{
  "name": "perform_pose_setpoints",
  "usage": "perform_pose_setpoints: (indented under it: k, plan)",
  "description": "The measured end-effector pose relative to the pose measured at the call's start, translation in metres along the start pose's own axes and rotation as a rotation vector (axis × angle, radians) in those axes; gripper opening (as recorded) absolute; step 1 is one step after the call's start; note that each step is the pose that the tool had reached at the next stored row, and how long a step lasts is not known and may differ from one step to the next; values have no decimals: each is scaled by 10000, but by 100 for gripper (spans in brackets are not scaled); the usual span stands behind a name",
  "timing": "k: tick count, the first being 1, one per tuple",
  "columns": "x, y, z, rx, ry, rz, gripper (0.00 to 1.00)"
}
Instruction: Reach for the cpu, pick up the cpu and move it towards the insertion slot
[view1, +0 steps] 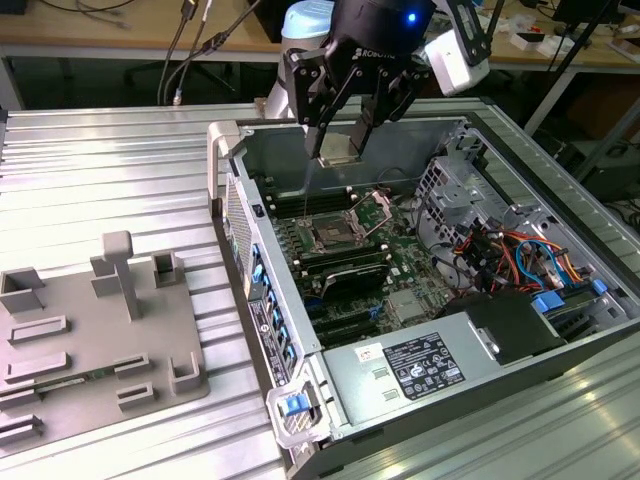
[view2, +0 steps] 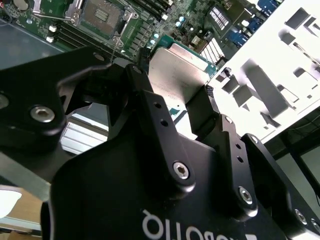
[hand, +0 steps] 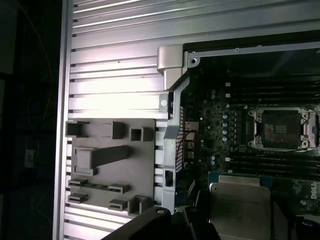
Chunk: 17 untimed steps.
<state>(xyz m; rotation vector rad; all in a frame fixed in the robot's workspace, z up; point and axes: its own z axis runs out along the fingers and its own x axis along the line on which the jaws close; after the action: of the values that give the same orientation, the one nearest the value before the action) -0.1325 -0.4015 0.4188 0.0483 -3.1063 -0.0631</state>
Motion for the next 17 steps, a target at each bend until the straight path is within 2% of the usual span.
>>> perform_pose_setpoints:
  k: [2, 11, 17]
  plan:
    - [-26, 44, 2, -1, -1, 1, 55]
    - [-95, 122, 3, 0, 0, 1, 55]
    - [-174, 173, 3, 0, 0, 0, 55]
